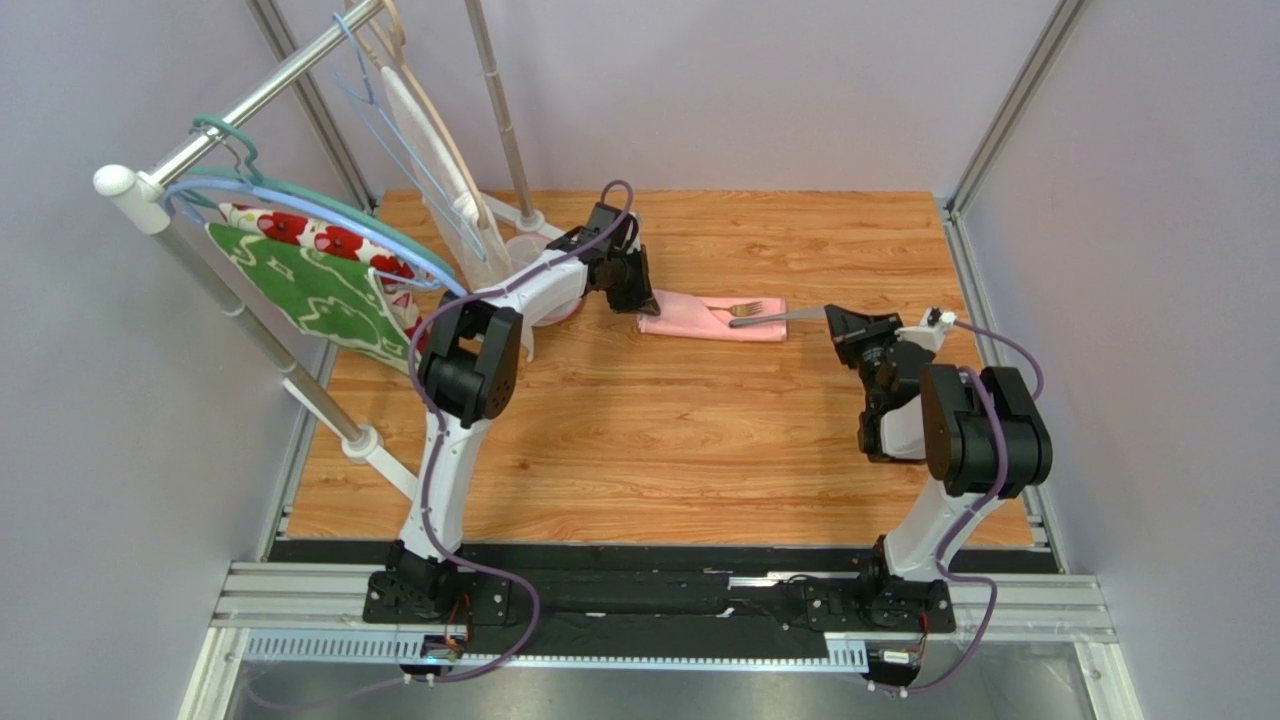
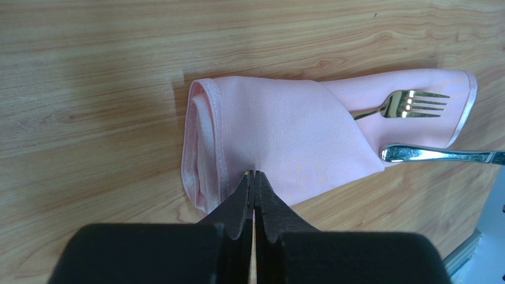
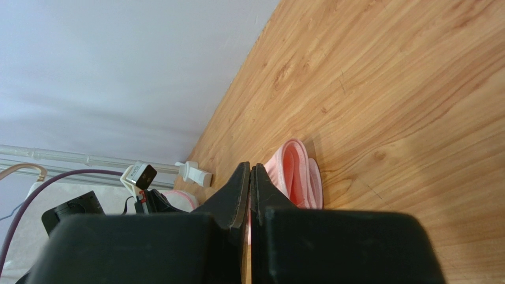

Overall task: Fold the napkin into a case and place the utensils inside
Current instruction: Insert the knife into the folded napkin.

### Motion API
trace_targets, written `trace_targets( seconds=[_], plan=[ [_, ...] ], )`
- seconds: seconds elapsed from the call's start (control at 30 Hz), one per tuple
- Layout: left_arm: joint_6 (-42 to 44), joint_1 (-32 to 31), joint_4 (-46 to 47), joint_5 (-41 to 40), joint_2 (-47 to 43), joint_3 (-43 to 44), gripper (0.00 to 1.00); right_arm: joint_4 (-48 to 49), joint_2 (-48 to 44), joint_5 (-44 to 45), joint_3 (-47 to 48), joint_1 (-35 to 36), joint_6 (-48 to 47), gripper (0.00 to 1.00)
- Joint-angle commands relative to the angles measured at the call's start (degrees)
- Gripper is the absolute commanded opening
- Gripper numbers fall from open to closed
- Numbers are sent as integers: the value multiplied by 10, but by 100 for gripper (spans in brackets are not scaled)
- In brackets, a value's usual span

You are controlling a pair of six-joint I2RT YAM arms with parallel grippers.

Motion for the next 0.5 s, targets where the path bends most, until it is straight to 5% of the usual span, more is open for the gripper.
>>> trace_targets(
  seconds=[0.0,0.47],
  plan=[
    [-21,5,1,7,2,-4,0,101,23,0,15,6,4,0],
    [-26,5,15,11,-3,-30,0,138,87,27,29,58,48,0]
  ],
)
